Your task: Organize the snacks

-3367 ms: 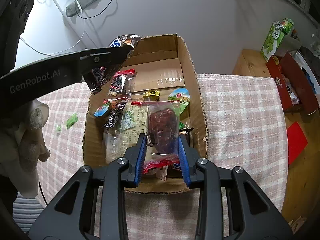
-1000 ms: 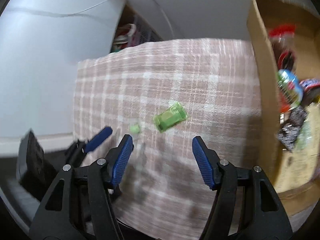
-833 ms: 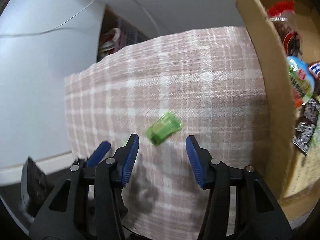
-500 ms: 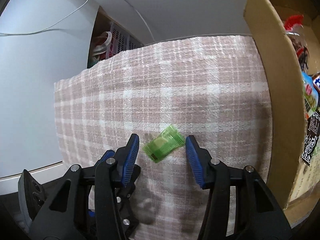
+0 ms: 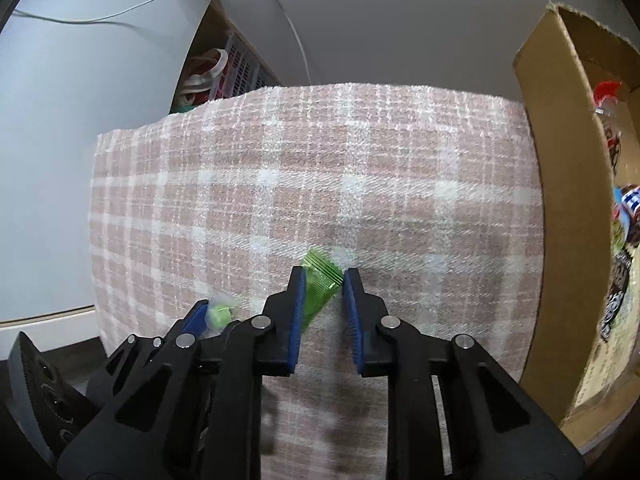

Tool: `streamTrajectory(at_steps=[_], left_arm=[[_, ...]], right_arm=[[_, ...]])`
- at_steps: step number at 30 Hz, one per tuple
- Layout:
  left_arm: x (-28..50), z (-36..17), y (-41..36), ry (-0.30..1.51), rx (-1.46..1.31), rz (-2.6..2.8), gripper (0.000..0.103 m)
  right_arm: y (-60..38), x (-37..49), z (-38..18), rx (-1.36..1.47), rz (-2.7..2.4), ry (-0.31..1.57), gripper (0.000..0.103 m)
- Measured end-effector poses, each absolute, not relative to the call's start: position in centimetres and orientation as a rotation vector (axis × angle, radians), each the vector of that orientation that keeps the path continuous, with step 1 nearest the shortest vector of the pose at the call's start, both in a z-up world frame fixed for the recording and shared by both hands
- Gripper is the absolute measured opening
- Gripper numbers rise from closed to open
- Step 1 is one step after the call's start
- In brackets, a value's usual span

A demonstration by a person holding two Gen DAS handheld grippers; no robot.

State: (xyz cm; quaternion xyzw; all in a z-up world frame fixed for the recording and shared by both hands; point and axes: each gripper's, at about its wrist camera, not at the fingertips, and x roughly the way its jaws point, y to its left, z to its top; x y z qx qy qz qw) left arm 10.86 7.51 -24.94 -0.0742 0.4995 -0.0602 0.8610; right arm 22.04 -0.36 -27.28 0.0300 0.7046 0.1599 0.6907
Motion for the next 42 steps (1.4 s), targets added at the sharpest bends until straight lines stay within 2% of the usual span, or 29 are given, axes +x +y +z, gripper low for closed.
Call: streamTrajectory(at_steps=[1, 4, 10, 13, 19, 25, 27, 28, 36, 38, 42], left_arm=[[10.7, -25.0, 7.6, 1.047, -0.155, -0.126, 0.022], [10.2, -25.1, 8.1, 1.043, -0.161, -0.116, 0.022], [9.2, -25.3, 9.5, 1.037, -0.183, -0.097, 0.022], [8.5, -25.1, 10.1, 1.034, -0.194, -0.086, 0.022], [7.6, -24.2, 10.5, 1.027, -0.208, -0.072, 0.022], [8.1, -23.7, 9.9, 1.03, -0.187, -0.057, 0.022], [8.6, -23.2, 9.5, 1.028, -0.194, -0.051, 0.022], [8.5, -23.2, 9.5, 1.029, -0.196, -0.049, 0.022], [7.5, -23.0, 10.9, 1.024, -0.232, -0.023, 0.022], [7.3, -23.0, 11.1, 1.024, -0.235, -0.021, 0.022], [7.1, -23.0, 11.3, 1.023, -0.241, -0.017, 0.022]], right_arm=[[-0.5, 22.0, -27.5, 0.082, 0.352, 1.582, 0.022], [-1.1, 22.0, -27.8, 0.121, 0.335, 1.595, 0.036], [0.7, 21.8, -27.4, -0.005, 0.339, 1.564, 0.039], [1.5, 21.2, -27.2, -0.105, 0.387, 1.53, 0.019], [0.3, 20.8, -26.5, -0.079, 0.446, 1.515, 0.003], [-1.8, 20.8, -27.0, 0.028, 0.486, 1.563, 0.003], [-2.0, 20.8, -26.6, 0.044, 0.484, 1.553, 0.009], [-1.8, 20.7, -26.6, 0.028, 0.484, 1.546, 0.017], [2.0, 21.0, -27.1, -0.154, 0.452, 1.537, 0.022], [2.0, 21.1, -27.1, -0.14, 0.468, 1.555, 0.027], [2.2, 21.7, -27.1, -0.138, 0.44, 1.586, 0.028]])
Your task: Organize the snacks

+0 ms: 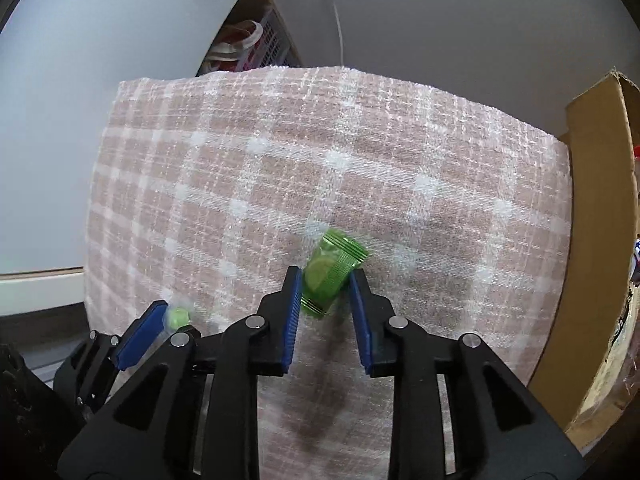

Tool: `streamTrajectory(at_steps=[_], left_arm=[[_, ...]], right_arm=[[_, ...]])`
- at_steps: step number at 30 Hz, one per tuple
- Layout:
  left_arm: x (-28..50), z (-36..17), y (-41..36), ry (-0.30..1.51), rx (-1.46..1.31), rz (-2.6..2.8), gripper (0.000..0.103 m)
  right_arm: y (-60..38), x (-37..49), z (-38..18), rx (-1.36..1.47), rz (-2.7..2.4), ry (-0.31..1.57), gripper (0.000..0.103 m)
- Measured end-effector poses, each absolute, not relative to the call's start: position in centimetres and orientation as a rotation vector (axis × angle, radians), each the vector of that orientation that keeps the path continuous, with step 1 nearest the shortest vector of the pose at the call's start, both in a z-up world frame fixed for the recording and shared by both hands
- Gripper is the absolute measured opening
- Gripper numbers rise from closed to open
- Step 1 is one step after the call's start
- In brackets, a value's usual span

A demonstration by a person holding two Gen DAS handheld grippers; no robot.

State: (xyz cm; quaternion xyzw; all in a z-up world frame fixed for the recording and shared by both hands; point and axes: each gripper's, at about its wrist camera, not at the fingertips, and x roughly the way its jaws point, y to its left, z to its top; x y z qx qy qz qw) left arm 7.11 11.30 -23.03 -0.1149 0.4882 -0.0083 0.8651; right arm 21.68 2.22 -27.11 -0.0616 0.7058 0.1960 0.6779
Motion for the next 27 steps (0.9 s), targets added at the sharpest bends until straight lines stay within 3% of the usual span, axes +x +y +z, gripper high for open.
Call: streamTrajectory(at_steps=[2, 4, 6, 7, 8, 10, 11, 14, 25, 27], left_arm=[[6.9, -23.0, 11.2, 1.021, -0.24, -0.015, 0.022], [6.6, -22.9, 11.3, 1.018, -0.244, -0.012, 0.022], [6.3, -22.9, 11.6, 1.019, -0.248, 0.002, 0.022], [6.2, -22.9, 11.8, 1.018, -0.254, 0.006, 0.022], [6.0, -23.0, 12.1, 1.018, -0.26, 0.011, 0.022], [5.9, -23.0, 12.1, 1.02, -0.262, 0.016, 0.022], [5.9, -23.0, 12.1, 1.021, -0.26, 0.017, 0.022], [5.7, -22.7, 11.7, 1.019, -0.253, 0.015, 0.022], [6.0, -21.6, 10.2, 1.011, -0.218, 0.005, 0.022], [6.0, -21.6, 10.3, 1.008, -0.227, 0.006, 0.022]], right_arm=[[4.4, 23.2, -27.7, -0.071, 0.453, 1.631, 0.059], [6.2, 23.4, -28.6, -0.081, 0.435, 1.629, 0.062], [6.9, 23.3, -28.4, -0.125, 0.413, 1.603, 0.058], [7.3, 23.0, -28.3, -0.167, 0.409, 1.581, 0.049], [7.3, 22.9, -28.1, -0.197, 0.416, 1.56, 0.034], [7.0, 23.0, -28.0, -0.189, 0.421, 1.553, 0.024], [6.6, 23.0, -28.1, -0.177, 0.421, 1.553, 0.012], [5.2, 22.9, -28.4, -0.128, 0.452, 1.564, 0.003], [-0.6, 22.0, -27.5, 0.057, 0.506, 1.568, 0.004], [-0.6, 22.8, -27.7, 0.102, 0.455, 1.579, 0.021]])
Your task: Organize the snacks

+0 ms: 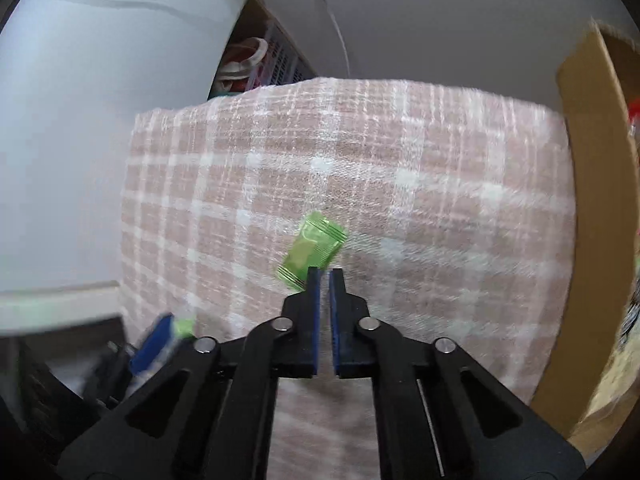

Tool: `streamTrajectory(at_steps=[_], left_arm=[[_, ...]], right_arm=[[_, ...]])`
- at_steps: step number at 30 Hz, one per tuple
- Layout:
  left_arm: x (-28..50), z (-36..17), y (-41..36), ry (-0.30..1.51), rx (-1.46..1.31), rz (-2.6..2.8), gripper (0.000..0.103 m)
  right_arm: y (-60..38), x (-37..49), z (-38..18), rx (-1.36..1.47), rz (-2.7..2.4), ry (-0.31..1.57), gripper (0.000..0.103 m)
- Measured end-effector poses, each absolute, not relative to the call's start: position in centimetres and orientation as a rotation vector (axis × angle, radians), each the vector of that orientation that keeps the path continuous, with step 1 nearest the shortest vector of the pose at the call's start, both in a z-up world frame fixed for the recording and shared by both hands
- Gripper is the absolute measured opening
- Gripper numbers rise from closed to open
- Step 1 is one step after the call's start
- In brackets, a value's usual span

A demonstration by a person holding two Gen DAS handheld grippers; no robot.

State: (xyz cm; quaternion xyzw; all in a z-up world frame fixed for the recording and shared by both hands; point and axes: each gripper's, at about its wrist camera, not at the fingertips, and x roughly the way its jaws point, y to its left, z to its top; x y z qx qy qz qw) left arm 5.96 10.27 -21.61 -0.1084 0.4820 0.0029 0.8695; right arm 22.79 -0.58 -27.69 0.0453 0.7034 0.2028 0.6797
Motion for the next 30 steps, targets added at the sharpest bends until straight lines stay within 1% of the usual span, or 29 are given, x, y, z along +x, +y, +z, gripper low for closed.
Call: streamTrajectory(at_steps=[1, 2, 5, 8, 15, 16, 17, 19, 22, 25, 30], left_arm=[[5.9, -21.6, 10.4, 1.007, -0.23, 0.006, 0.022], [5.8, -21.6, 10.5, 1.006, -0.233, 0.006, 0.022], [5.5, -21.5, 10.8, 0.998, -0.243, 0.008, 0.022], [5.2, -21.5, 11.3, 0.988, -0.258, 0.012, 0.022], [4.8, -21.8, 12.1, 0.974, -0.282, 0.018, 0.022], [4.7, -21.9, 12.2, 0.973, -0.286, 0.02, 0.022], [4.6, -21.9, 12.3, 0.972, -0.289, 0.022, 0.022], [4.4, -22.0, 12.6, 0.971, -0.295, 0.028, 0.022], [4.3, -22.1, 12.8, 0.973, -0.303, 0.036, 0.022], [4.1, -22.1, 13.0, 0.976, -0.304, 0.043, 0.022], [3.7, -21.4, 12.9, 0.969, -0.299, 0.045, 0.022]], right_arm=[[-0.1, 23.4, -28.1, 0.103, 0.44, 1.576, 0.035], [0.2, 23.8, -28.3, 0.107, 0.429, 1.579, 0.037], [1.6, 24.8, -29.4, 0.139, 0.422, 1.624, 0.037], [3.6, 25.1, -30.2, 0.088, 0.389, 1.629, 0.037], [8.4, 25.1, -30.3, -0.148, 0.386, 1.565, 0.035], [8.7, 25.1, -30.5, -0.154, 0.409, 1.573, 0.02], [9.1, 25.0, -31.0, -0.163, 0.428, 1.598, 0.021], [9.6, 24.6, -31.0, -0.232, 0.445, 1.568, 0.021], [9.6, 24.3, -30.9, -0.251, 0.468, 1.551, 0.021], [8.8, 24.2, -30.6, -0.209, 0.489, 1.54, 0.021], [4.9, 23.3, -27.8, -0.127, 0.532, 1.516, 0.021]])
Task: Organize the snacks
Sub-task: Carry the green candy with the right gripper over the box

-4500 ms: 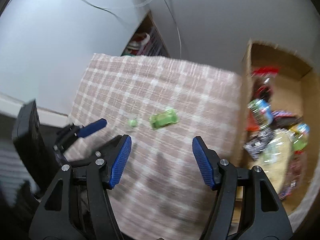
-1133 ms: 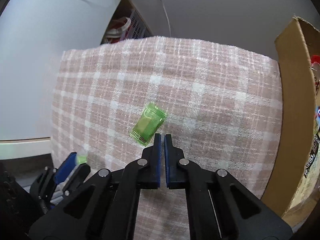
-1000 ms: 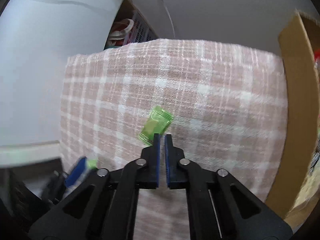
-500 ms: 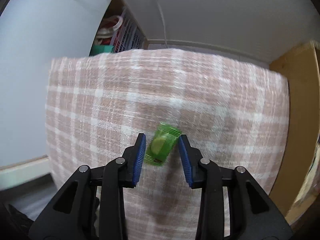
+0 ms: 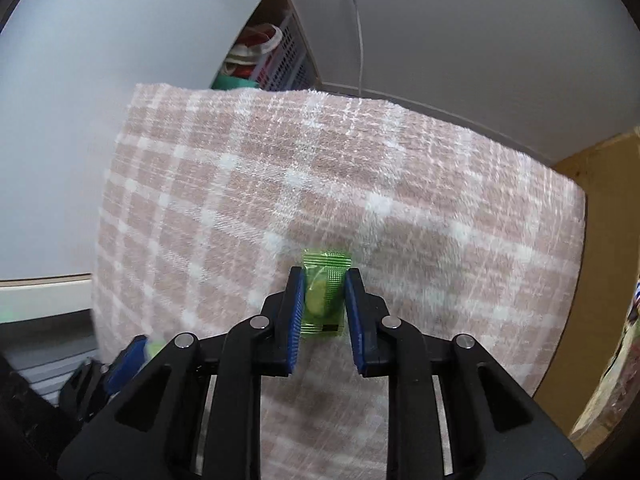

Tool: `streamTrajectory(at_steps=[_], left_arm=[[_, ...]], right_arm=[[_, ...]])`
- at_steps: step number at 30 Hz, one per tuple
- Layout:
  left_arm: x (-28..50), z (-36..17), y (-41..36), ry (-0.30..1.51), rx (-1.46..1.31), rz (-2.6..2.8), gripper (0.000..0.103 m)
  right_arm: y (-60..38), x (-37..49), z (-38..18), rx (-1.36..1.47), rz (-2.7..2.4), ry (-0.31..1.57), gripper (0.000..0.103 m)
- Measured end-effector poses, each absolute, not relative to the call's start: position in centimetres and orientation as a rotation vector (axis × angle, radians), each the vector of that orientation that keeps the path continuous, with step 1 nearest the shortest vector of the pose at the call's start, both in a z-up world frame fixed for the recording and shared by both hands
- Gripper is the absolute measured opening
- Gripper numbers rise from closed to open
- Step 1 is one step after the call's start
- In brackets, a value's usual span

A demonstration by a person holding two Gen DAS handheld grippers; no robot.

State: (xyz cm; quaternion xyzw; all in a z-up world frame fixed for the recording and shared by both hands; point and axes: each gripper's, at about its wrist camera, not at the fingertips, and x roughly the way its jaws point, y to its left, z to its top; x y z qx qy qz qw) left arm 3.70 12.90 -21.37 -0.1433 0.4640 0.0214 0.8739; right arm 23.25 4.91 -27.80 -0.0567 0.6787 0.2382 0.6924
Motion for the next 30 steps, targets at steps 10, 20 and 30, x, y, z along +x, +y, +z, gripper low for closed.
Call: streamTrajectory(at_steps=[10, 20, 30], left_arm=[[4.9, -18.1, 9.4, 0.936, -0.228, -0.021, 0.022], [8.1, -15.5, 2.7, 0.903, -0.145, -0.161, 0.022], [11.0, -14.6, -4.2, 0.902, -0.085, -0.303, 0.022]], right_arm=[[-3.6, 21.3, -21.3, -0.036, 0.593, 1.389, 0.021], [-12.7, 20.9, -17.3, 0.017, 0.52, 1.284, 0.021], [-20.1, 21.2, -15.0, 0.055, 0.433, 1.188, 0.021]])
